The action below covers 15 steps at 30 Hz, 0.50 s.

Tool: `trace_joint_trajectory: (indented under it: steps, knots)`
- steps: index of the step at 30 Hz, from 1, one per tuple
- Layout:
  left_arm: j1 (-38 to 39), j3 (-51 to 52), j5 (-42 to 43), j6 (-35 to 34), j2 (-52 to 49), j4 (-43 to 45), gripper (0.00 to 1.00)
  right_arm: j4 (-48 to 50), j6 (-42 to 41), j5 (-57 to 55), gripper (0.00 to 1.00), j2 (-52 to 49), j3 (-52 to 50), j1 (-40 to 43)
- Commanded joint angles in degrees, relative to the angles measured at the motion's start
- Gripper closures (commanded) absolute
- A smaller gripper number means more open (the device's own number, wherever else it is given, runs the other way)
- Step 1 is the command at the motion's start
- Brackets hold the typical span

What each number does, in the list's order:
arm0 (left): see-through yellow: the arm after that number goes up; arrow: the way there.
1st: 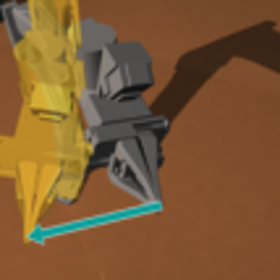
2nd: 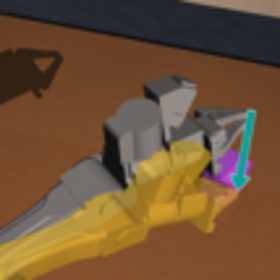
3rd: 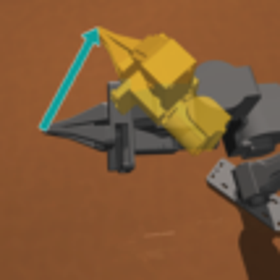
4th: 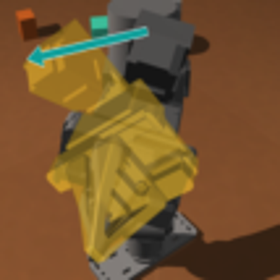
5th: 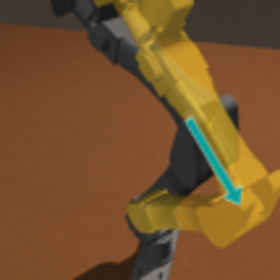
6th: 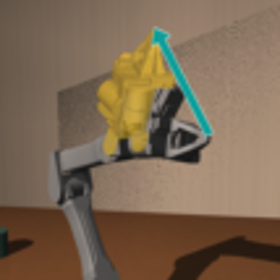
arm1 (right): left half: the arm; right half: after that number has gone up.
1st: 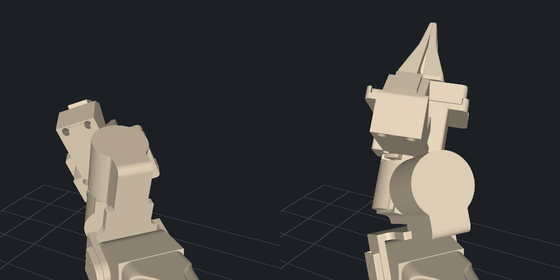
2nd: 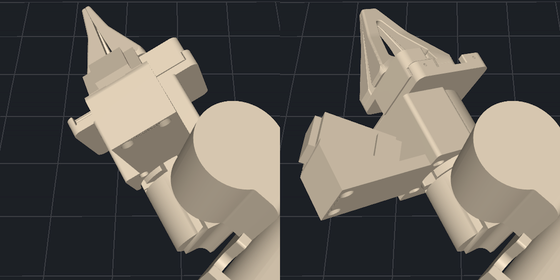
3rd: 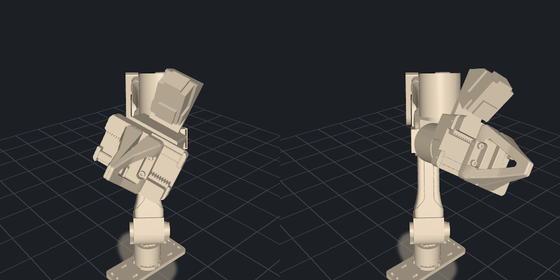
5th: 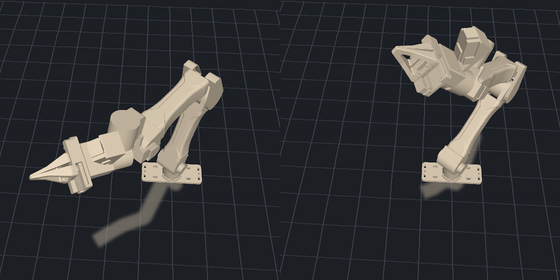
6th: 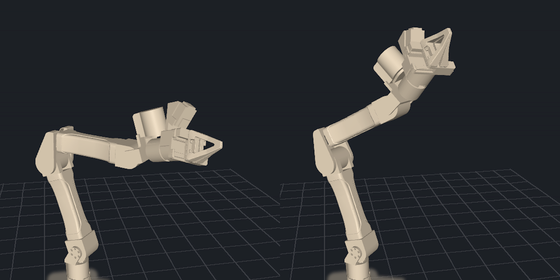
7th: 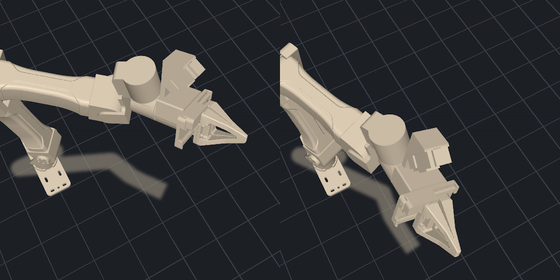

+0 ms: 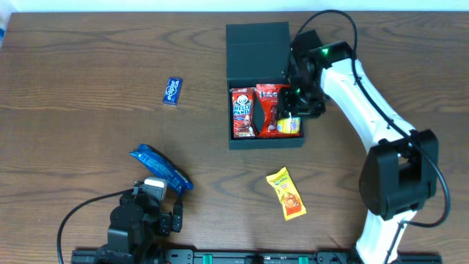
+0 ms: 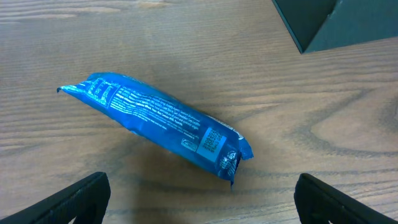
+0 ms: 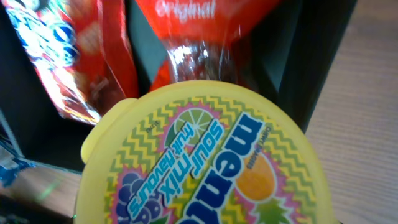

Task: Pack container
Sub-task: 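Lower the Mentos tube into the green box's right side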

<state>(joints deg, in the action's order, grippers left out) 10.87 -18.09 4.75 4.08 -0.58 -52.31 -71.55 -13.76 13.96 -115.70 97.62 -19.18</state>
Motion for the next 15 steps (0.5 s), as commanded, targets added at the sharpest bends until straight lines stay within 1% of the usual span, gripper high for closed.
trace_joint_trajectory:
  steps: [1, 5, 13, 14, 15]
  knots:
    - [-0.39, 2.34, 0.42, -0.22, 0.37, -1.31, 0.05, -1.18, 1.84, 0.31, 0.99, -0.7, 1.33, 0.42]
    - [-0.39, 2.34, 0.42, -0.22, 0.37, -1.31, 0.05, -2.19, 1.81, -3.06, 0.99, -0.7, 1.31, 0.42]
    - [-0.39, 2.34, 0.42, -0.22, 0.37, -1.31, 0.05, -2.4, 1.84, -3.45, 0.98, -1.03, 1.31, 0.35]
    - [-0.39, 2.34, 0.42, -0.22, 0.37, -1.31, 0.05, -2.45, 1.84, -3.45, 0.97, -1.25, 1.31, 0.35]
    - [-0.39, 2.34, 0.42, -0.22, 0.37, -1.31, 0.05, -2.47, 1.86, -3.45, 0.84, -1.44, 1.29, 0.35]
